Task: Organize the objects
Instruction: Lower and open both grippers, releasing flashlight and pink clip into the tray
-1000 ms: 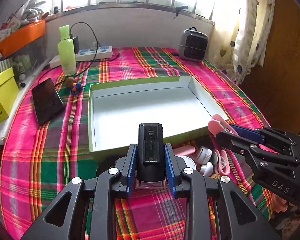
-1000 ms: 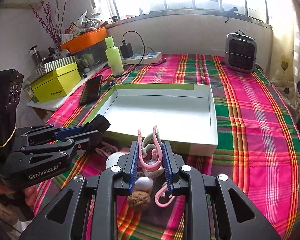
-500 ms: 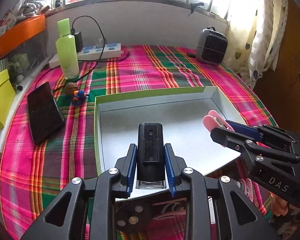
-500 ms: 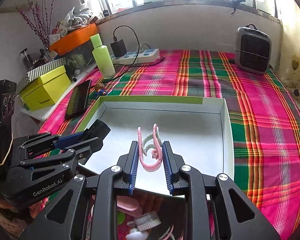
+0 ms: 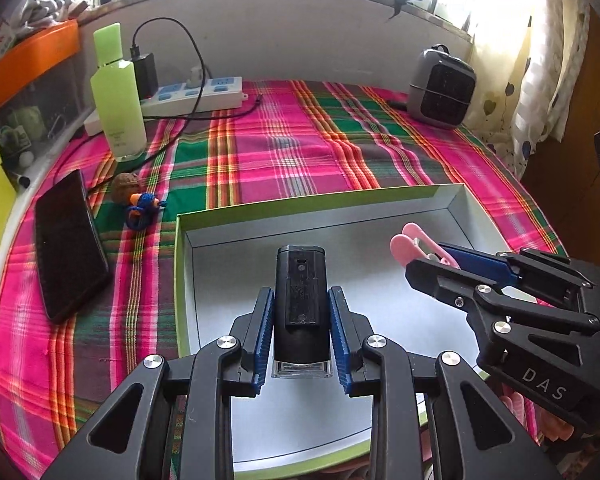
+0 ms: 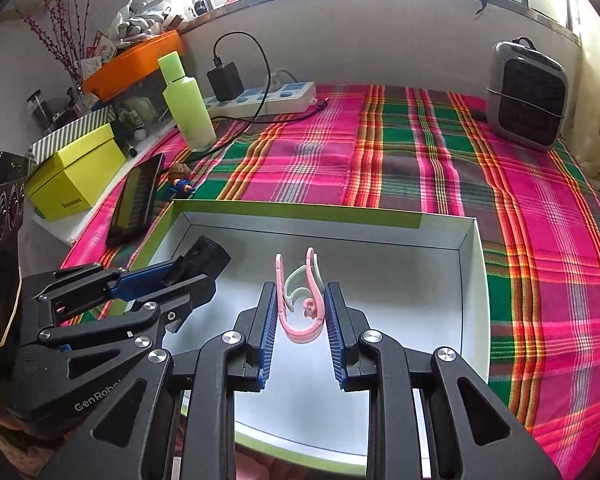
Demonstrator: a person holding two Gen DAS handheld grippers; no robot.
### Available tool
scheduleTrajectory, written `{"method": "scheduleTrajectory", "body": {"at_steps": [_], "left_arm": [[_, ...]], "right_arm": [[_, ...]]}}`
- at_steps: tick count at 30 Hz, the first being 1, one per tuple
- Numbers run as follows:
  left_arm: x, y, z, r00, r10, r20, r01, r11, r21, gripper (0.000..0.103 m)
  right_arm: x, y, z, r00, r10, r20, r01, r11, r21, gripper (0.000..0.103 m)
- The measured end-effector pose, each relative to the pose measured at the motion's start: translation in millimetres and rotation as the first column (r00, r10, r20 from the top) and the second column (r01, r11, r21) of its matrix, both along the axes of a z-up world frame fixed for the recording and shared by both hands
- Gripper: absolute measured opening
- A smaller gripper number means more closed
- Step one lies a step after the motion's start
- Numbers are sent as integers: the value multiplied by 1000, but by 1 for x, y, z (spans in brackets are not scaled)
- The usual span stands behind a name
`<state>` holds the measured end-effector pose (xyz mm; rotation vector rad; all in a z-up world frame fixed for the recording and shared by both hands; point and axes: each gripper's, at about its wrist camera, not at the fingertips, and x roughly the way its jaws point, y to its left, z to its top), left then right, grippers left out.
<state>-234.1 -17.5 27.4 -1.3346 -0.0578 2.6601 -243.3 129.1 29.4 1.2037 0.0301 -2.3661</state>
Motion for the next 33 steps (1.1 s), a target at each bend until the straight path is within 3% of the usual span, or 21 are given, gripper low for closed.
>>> {"method": "scheduleTrajectory", "body": {"at_steps": [14, 31, 33], "left_arm": [[-17, 6, -11, 1000, -5, 21, 6, 1000, -19, 25], [-20, 8, -14, 999, -5, 36, 5, 1000, -14, 26], [-20, 8, -14, 999, -4, 37, 5, 1000, -17, 26]], "right_arm": [[-25, -6, -17, 998, -24, 53, 22, 999, 38, 25], [-27, -3, -19, 998, -39, 55, 37, 999, 35, 25], [-26, -2, -19, 998, -40, 56, 38, 999, 33, 29]]}}
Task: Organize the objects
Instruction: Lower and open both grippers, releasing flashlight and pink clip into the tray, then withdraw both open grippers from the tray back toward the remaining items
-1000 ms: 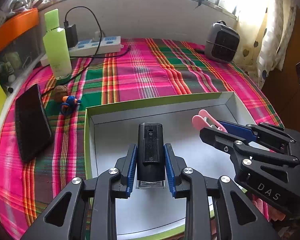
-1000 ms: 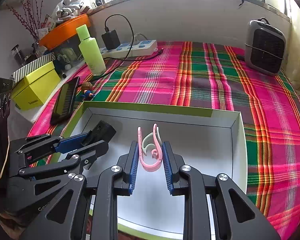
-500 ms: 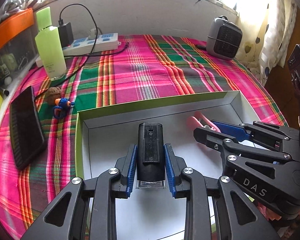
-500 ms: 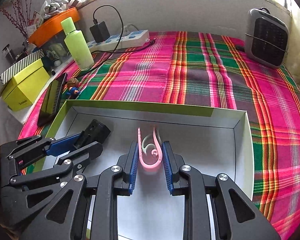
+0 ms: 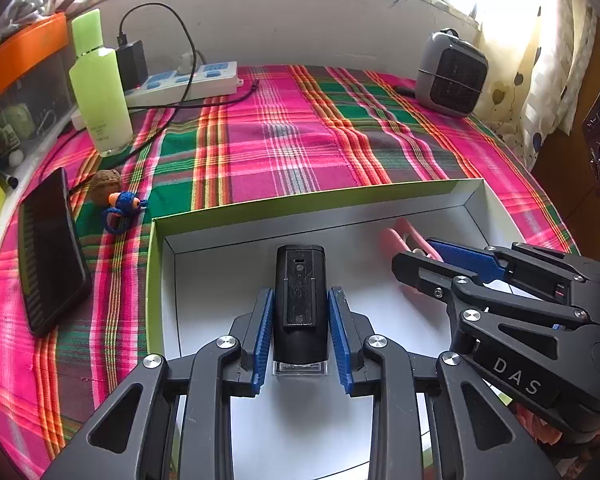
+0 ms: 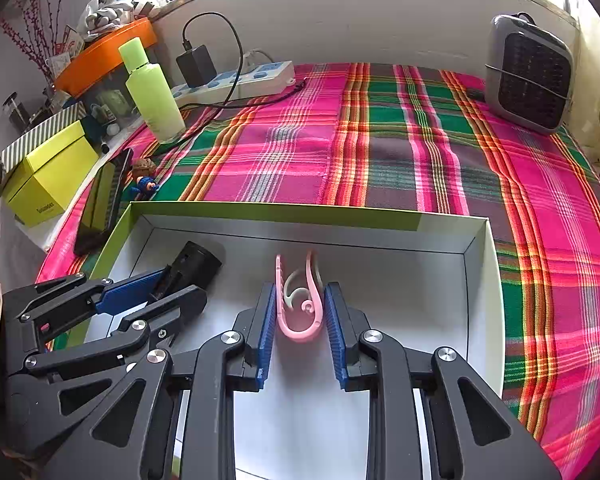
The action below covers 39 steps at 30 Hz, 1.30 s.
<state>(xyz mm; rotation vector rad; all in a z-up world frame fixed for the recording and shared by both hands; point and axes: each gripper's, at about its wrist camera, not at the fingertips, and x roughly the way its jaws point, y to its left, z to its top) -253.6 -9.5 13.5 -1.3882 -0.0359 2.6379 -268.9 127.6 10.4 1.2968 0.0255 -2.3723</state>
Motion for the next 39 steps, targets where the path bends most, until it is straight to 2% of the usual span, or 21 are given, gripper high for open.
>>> {"method": "scheduleTrajectory", "body": {"at_steps": [4, 7, 8, 11, 22, 39], "left_arm": [[3, 0, 2, 1000, -1, 0, 1, 1000, 12, 34], [7, 0, 6, 1000, 7, -15, -7, 1000, -4, 44], [8, -2, 7, 1000, 11, -15, -11, 1000, 2, 45], [14, -4, 11, 999, 25, -23, -25, 1000, 3, 45], [47, -6, 28, 998, 29, -63, -28, 1000, 11, 46], [106, -10, 43, 991, 47, -127, -48, 999, -1, 46]], "right_arm": [[3, 3, 3, 1000, -10, -7, 10, 1000, -9, 33], [6, 8, 6, 1000, -20, -13, 20, 1000, -22, 35], [8, 9, 7, 1000, -23, -15, 23, 999, -25, 38], [12, 14, 12, 999, -37, -24, 36, 999, -39, 42], [39, 20, 28, 997, -55, -63, 52, 998, -45, 42], [105, 28, 41, 989, -38, -144, 33, 999, -38, 42]]}}
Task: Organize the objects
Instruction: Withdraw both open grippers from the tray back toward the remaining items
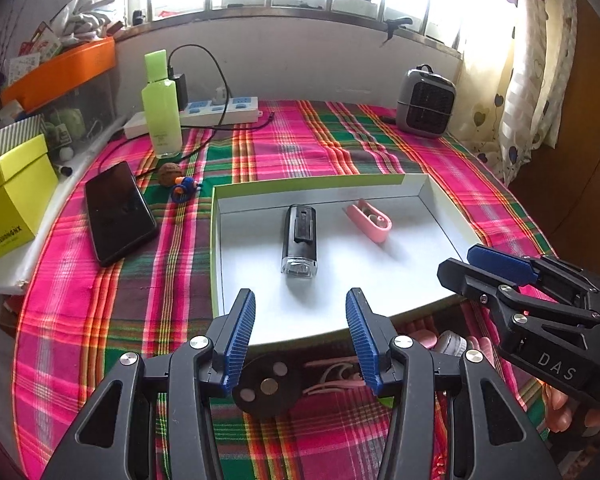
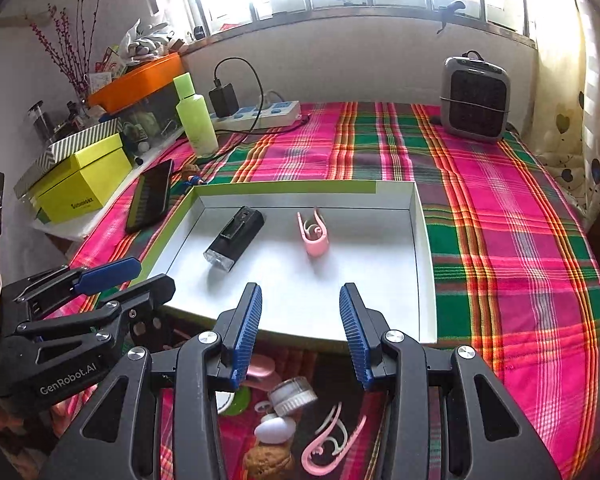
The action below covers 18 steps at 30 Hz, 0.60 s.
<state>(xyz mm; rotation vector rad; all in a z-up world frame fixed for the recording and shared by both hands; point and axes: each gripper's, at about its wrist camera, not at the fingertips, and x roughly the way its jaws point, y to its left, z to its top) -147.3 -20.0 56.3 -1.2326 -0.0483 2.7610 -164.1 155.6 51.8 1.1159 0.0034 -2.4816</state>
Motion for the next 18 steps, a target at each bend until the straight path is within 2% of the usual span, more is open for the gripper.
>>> {"method": "scheduleTrajectory", "body": {"at_steps": [10, 13, 18], "left_arm": [[27, -1, -5, 1000, 8, -10, -8, 1000, -14, 46], [32, -1, -7, 1000, 13, -22, -14, 999, -38, 46], [40, -8, -8, 1000, 13, -25, -13, 1000, -1, 46]], "right_arm": [[32, 5, -7, 1000, 7, -24, -7, 1000, 26, 42], [39, 8, -10, 1000, 11, -25, -10, 999, 35, 42], [50, 15, -13, 1000, 8, -26, -7, 999, 45, 42]]}}
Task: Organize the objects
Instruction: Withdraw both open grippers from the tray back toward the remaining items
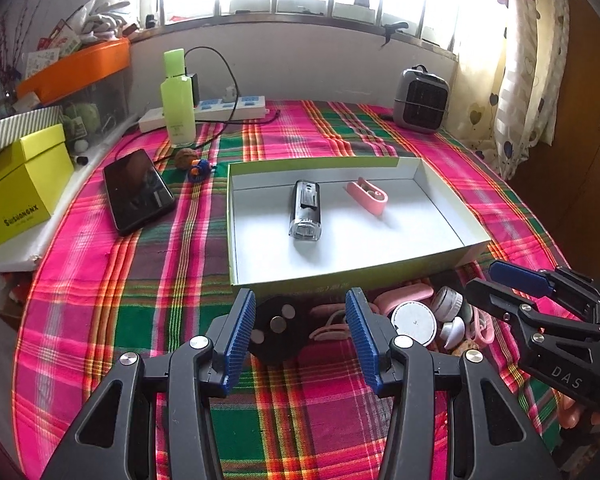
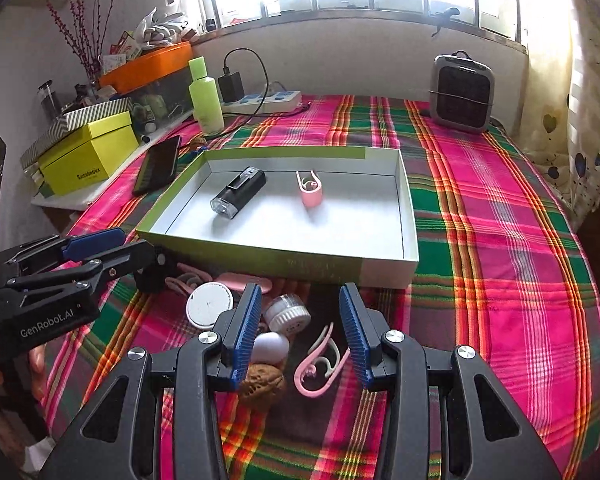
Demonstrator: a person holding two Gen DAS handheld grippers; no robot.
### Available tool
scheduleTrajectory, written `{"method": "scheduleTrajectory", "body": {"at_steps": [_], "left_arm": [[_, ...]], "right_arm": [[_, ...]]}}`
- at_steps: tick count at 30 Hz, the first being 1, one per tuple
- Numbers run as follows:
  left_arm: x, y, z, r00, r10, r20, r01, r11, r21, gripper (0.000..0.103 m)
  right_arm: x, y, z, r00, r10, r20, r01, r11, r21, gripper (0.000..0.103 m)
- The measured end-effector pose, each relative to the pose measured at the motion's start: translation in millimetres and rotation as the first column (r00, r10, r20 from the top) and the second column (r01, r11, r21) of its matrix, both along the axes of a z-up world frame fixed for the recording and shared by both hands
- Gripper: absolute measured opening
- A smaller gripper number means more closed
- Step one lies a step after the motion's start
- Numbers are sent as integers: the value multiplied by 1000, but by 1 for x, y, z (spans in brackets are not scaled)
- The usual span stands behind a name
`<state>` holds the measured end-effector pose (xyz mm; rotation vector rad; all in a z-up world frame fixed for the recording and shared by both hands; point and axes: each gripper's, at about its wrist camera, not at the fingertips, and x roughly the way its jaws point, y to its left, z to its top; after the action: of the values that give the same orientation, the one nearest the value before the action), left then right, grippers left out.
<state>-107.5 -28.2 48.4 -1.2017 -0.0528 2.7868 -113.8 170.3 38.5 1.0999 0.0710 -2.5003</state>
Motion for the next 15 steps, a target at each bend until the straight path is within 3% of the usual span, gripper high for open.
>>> {"method": "scheduleTrajectory", "body": {"at_steps": [15], "left_arm": [[16, -23, -22, 999, 8, 31, -9, 999, 52, 47]], "right_arm": [[24, 22, -16, 999, 2, 33, -1, 999, -33, 42]]}}
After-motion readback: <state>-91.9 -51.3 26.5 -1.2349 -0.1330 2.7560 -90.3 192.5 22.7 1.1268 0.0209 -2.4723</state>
